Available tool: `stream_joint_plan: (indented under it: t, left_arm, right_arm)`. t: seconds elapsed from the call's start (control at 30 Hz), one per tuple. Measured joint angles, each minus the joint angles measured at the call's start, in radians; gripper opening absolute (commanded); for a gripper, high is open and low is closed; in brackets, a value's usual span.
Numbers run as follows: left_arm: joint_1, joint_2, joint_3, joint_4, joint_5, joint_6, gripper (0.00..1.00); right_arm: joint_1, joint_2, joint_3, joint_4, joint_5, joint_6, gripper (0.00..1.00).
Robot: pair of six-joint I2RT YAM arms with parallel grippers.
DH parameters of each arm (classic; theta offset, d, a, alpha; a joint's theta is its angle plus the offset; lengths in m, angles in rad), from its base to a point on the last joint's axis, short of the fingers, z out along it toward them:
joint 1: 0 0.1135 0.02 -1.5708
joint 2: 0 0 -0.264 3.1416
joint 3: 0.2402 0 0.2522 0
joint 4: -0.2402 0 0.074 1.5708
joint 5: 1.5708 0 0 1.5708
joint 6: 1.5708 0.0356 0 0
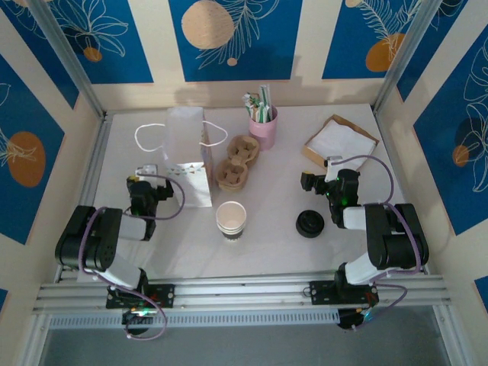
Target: Pack the takeout coffee
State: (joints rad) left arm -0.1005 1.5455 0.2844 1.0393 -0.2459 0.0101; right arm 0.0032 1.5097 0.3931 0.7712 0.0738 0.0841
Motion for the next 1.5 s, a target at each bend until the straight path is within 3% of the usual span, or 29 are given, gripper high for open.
stream_joint_plan:
  t: [0.23,0.5,0.6,0.8,1.0,1.13,1.27,1.5]
  left_arm:
    - [-0.003,-0.031,-0.056,0.061,-0.027,0.000,1.00]
    - [-0.006,-0.460,-0.048,-0.195,-0.203,-0.051,1.00]
    - [-0.006,-0.649,-0.042,-0.372,-0.235,-0.106,1.00]
    - [-0.006,-1.023,0.094,-0.876,-0.251,-0.317,1.00]
    - [-0.006,-1.224,0.311,-1.330,-0.131,-0.534,1.00]
    - [-0.006,-1.252,0.457,-1.562,0.058,-0.600,1.00]
    - [-0.006,-1.284,0.555,-1.686,0.248,-0.639,1.00]
    - [-0.006,-1.337,0.610,-1.799,0.441,-0.777,1.00]
  right_arm:
    - [0.021,-0.061,0.011,-0.047,0.004,-0.006,0.99]
    - [0.087,-0.279,0.011,-0.151,0.024,-0.039,0.99]
    - [0.108,-0.407,0.029,-0.259,0.024,-0.034,0.99]
    - [0.119,-0.697,0.126,-0.528,0.024,0.071,0.99]
    - [0.120,-0.842,0.375,-0.948,0.017,0.248,0.99]
    - [0.120,-0.867,0.502,-1.199,-0.002,0.300,0.99]
    - [0.114,-0.896,0.554,-1.387,-0.033,0.353,0.99]
    - [0.100,-0.920,0.637,-1.559,-0.168,0.428,0.97]
